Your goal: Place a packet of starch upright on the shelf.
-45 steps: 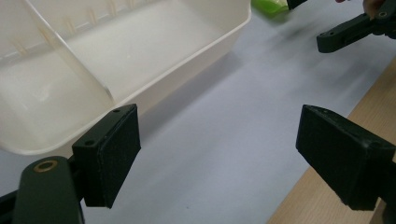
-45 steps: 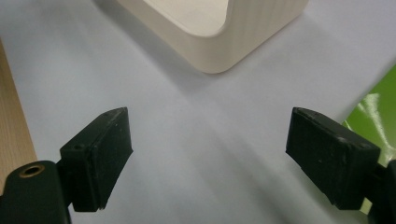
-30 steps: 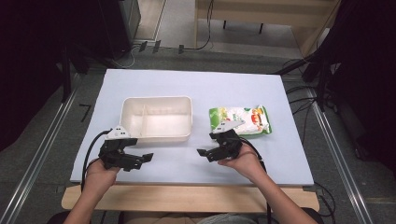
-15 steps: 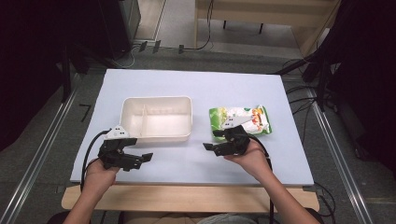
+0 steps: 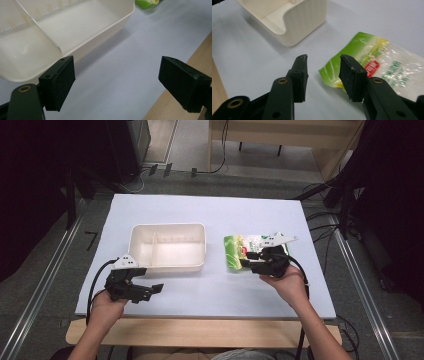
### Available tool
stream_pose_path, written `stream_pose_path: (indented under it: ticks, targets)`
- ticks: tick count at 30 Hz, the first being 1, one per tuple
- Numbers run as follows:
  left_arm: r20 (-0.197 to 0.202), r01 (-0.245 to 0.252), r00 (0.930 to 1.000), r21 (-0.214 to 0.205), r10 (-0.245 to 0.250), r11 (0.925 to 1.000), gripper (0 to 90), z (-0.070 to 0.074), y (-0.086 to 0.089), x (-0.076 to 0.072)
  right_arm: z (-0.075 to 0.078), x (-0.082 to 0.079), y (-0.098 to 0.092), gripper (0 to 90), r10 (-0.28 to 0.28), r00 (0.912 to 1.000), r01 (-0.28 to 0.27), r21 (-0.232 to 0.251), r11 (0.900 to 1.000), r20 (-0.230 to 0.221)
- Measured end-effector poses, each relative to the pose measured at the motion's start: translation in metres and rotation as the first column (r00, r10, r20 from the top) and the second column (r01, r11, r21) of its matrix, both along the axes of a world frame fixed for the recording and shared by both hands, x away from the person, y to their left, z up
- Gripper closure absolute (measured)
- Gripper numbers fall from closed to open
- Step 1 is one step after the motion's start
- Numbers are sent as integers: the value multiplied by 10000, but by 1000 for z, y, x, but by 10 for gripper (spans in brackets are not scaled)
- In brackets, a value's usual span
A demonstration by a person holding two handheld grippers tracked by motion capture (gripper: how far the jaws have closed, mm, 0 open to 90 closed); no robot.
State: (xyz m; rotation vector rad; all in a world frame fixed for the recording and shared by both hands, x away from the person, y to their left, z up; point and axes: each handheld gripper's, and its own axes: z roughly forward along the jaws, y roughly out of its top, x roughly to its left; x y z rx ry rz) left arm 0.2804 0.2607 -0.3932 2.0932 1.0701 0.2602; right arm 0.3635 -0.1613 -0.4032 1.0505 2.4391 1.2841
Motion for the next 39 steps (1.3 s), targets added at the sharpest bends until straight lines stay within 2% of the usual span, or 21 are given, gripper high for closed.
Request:
stream_pose_path:
  ticks: [3, 4, 10, 12, 18, 24, 25, 27, 29, 30, 31, 36, 38, 39]
  targets:
    - [-13, 22, 10000, 18, -22, 10000, 147, 0, 0, 0, 0, 3, -8, 652, -275, 9996, 275, -3, 9996, -52]
    - [-1, 24, 10000, 24, -24, 10000, 147, 0, 0, 0, -2, 7, -14, 686, -597, 9980, 596, -47, 9982, -191]
    - [0, -2, 10000, 0, 2, 10000, 147, 0, -1, 0, -3, 17, -29, 814, -1053, 9940, 1047, -207, 9943, -309]
    - [-1, 5, 10000, 8, -5, 10000, 147, 0, -1, 0, -3, 20, -37, 890, -1209, 9920, 1202, -204, 9925, -373]
    - [-10, 22, 10000, 43, -22, 10000, 147, 0, -1, 0, -7, 31, -64, 900, -1992, 9782, 1976, -305, 9798, -594]
    - [4, 26, 10000, 22, -26, 10000, 147, -1, -2, 0, -15, 41, -86, 900, -2778, 9576, 2756, -388, 9605, -769]
    - [4, 26, 10000, 22, -26, 10000, 147, -1, -2, 0, -15, 41, -86, 900, -2778, 9576, 2756, -388, 9605, -769]
    - [6, 93, 10000, 37, -93, 9999, 147, -1, -2, 1, -19, 45, -95, 900, -3081, 9475, 3044, -541, 9510, -854]
    - [-2, 116, 9999, 24, -116, 9999, 147, -1, -2, 1, -20, 46, -98, 900, -3114, 9466, 3071, -598, 9498, -836]
    - [4, 84, 10000, 30, -84, 10000, 147, -1, -2, 0, -23, 49, -107, 900, -3316, 9391, 3262, -700, 9427, -898]
    - [18, 89, 10000, 38, -89, 10000, 147, -1, -2, 0, -25, 50, -110, 900, -3421, 9352, 3364, -725, 9389, -915]
    - [-29, 167, 9999, -20, -167, 9999, 147, -1, -2, 1, -36, 56, -129, 900, -4065, 9045, 3971, -930, 9131, -1292]
    - [-11, 145, 9999, -18, -145, 9999, 147, -1, -3, 1, -42, 59, -132, 900, -4179, 8966, 4049, -1113, 9076, -1464]
    - [-11, 145, 9999, -18, -145, 9999, 147, -1, -3, 1, -42, 59, -132, 900, -4179, 8966, 4049, -1113, 9076, -1464]
